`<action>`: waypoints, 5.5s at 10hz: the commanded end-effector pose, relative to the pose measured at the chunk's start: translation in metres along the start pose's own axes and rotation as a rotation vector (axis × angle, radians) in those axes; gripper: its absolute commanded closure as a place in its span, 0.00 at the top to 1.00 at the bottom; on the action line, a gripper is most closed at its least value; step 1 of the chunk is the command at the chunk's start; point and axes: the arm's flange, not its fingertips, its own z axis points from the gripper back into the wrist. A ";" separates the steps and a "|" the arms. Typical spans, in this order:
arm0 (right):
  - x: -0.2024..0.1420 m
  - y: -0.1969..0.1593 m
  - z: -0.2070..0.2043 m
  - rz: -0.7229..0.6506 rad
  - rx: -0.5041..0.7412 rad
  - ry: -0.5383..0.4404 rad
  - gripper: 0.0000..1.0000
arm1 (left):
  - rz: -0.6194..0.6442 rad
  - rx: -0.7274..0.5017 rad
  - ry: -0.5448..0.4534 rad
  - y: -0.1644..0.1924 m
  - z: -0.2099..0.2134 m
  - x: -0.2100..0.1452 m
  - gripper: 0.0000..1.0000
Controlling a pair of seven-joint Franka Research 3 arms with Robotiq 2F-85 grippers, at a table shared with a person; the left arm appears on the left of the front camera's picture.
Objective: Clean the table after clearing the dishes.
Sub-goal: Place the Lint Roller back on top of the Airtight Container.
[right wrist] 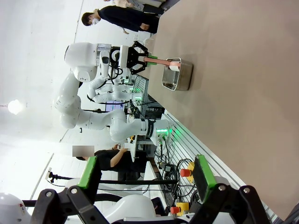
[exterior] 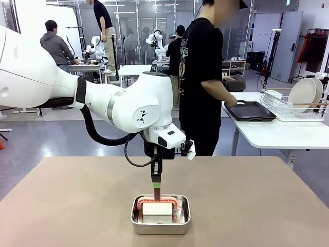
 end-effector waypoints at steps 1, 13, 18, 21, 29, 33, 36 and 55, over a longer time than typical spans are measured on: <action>-0.001 0.004 0.000 0.002 -0.002 -0.002 1.00 | 0.012 0.024 -0.012 0.010 -0.029 0.001 0.21; -0.001 0.004 0.000 0.002 -0.002 -0.002 1.00 | -0.011 0.011 -0.007 -0.001 0.010 0.000 0.69; -0.001 0.004 0.000 0.002 -0.002 -0.002 1.00 | 0.010 -0.002 0.003 -0.001 0.029 -0.004 1.00; -0.001 0.004 0.000 0.002 -0.002 -0.002 1.00 | 0.030 -0.020 -0.028 -0.008 0.031 -0.011 1.00; -0.001 0.004 0.000 0.002 -0.002 -0.002 1.00 | 0.015 0.004 -0.012 0.001 0.027 -0.003 1.00; -0.001 0.004 0.000 0.002 -0.002 -0.002 1.00 | 0.126 -0.073 -0.139 0.015 0.116 -0.033 1.00; -0.001 0.004 0.000 0.002 -0.002 -0.002 1.00 | 0.367 -0.246 -0.362 0.002 0.185 -0.124 1.00; -0.001 0.004 0.000 0.002 -0.002 -0.002 1.00 | 1.220 -0.257 -1.287 -0.163 0.029 -0.616 1.00</action>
